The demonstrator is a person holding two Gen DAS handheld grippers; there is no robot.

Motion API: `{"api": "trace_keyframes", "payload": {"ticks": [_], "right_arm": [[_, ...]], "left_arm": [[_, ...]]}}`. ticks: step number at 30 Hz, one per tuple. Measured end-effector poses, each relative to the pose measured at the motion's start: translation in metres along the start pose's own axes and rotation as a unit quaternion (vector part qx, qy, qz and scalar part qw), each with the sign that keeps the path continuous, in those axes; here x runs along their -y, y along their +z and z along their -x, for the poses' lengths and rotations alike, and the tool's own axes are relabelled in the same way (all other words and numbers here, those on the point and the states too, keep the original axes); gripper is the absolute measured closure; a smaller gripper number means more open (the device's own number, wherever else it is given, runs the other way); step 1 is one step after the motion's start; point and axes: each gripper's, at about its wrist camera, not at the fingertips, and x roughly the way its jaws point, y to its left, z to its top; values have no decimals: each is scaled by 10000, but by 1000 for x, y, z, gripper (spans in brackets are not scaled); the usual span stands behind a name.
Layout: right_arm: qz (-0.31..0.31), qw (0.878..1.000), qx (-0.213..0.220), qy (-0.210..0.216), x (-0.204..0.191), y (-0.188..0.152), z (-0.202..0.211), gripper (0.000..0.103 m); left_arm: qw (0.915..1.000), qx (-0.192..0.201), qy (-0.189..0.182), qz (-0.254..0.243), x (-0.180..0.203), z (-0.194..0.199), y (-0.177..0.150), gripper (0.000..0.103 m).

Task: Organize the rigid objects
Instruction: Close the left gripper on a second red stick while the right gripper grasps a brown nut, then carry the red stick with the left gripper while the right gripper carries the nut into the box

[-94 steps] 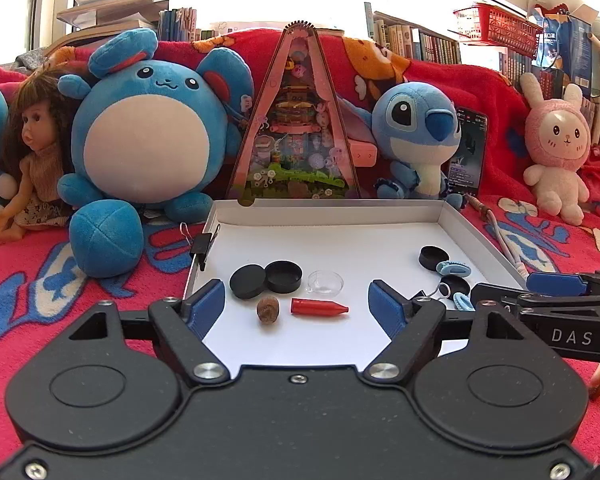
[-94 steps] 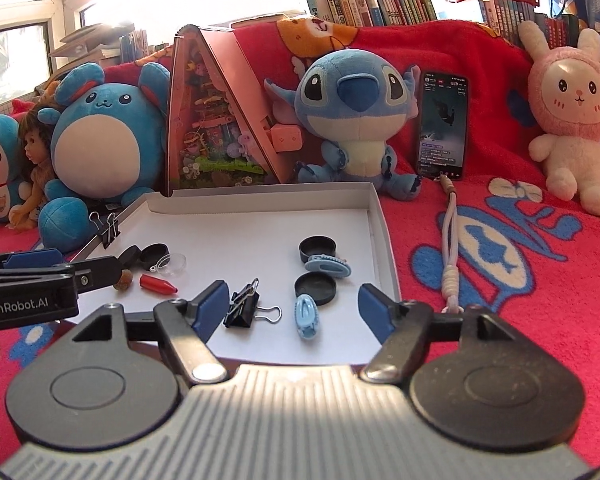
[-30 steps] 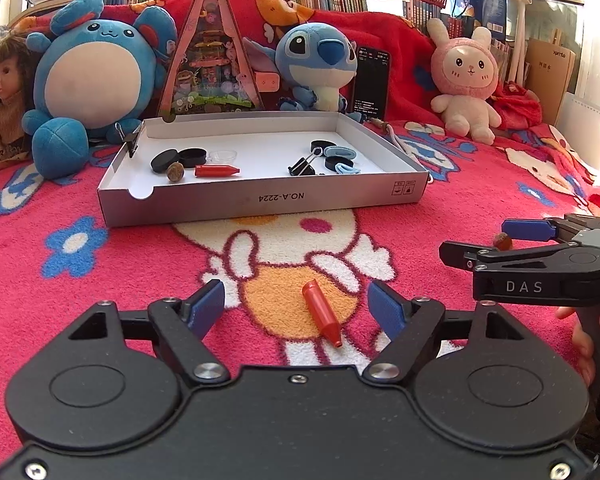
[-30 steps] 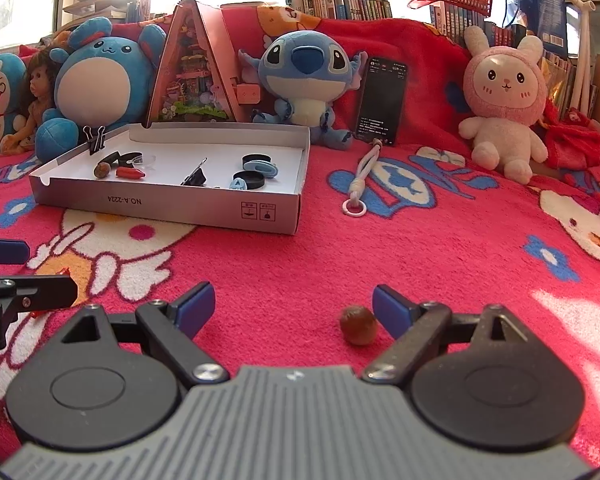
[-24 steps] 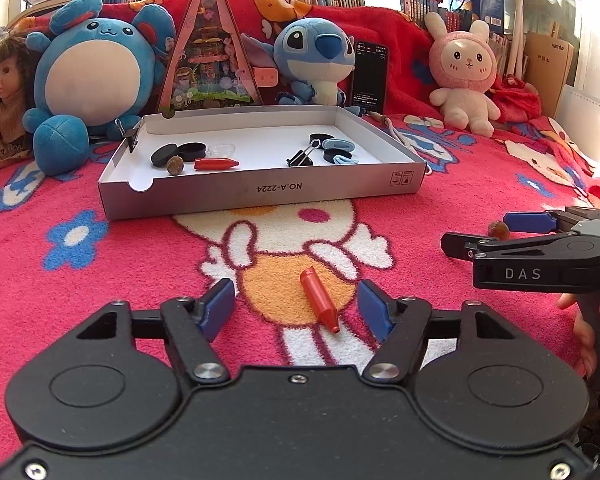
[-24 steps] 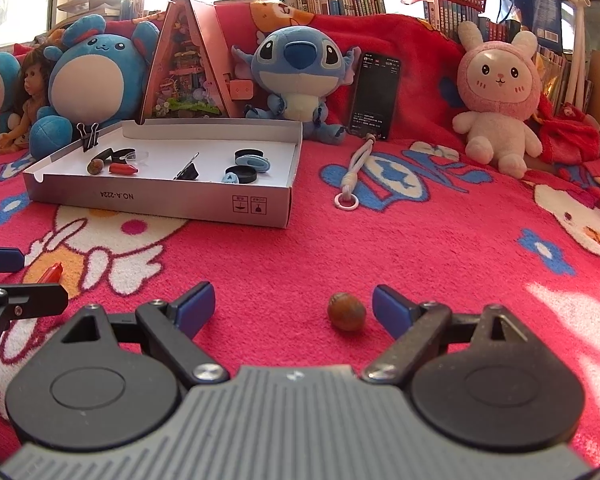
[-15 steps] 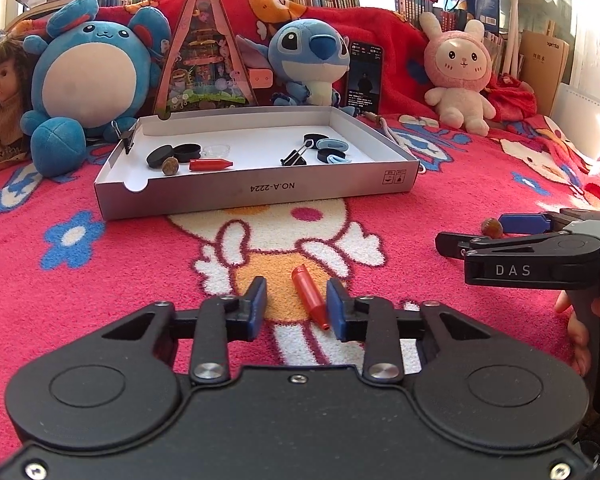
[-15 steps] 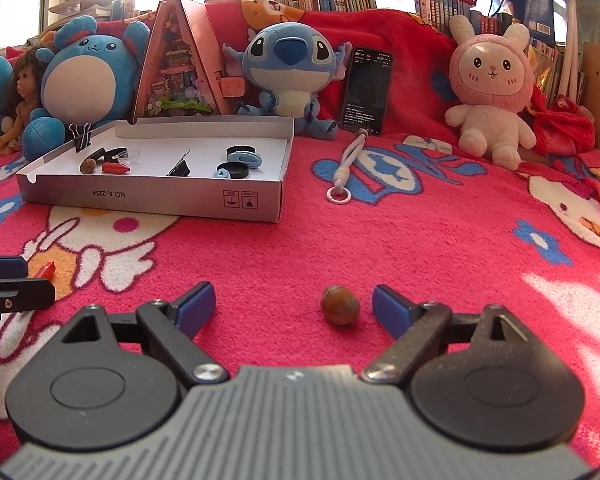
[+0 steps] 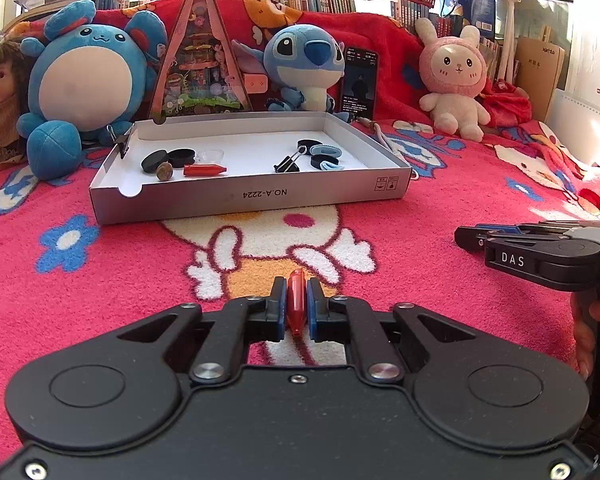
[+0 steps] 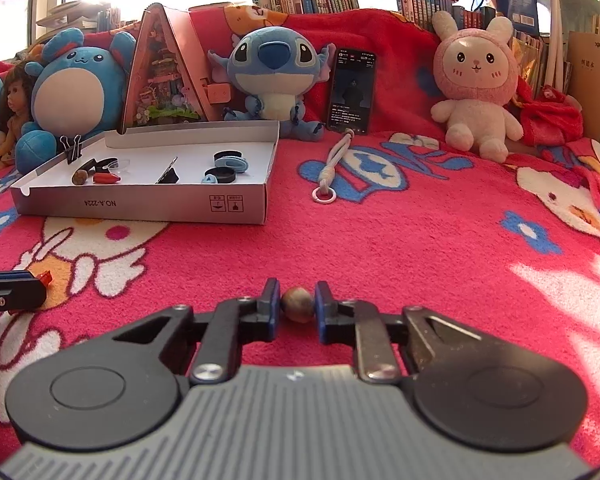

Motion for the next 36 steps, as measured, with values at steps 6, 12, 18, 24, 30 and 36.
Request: {"api": "trace_keyframes", "payload": {"ticks": [6, 12, 18, 24, 30, 36], "right_arm": [[5, 9999, 73, 94, -3, 3, 1, 81], [68, 9996, 140, 238, -11, 14, -1, 81], [57, 9990, 197, 408, -20, 28, -9, 81], [-43, 9983, 191, 548, -28, 43, -19, 81], [39, 9977, 206, 642, -37, 54, -27, 81], [-52, 9970, 186, 746, -42, 68, -39, 81]], "left_arm": [[10000, 85, 45, 7, -2, 1, 6, 93], [9997, 142, 173, 140, -11, -5, 21, 93], [9990, 179, 301, 265, -22, -13, 38, 93], [9983, 334, 417, 243, -28, -22, 57, 93], [9978, 346, 412, 388, -36, -34, 72, 93], [9973, 334, 413, 515, -44, -46, 83, 93]]}}
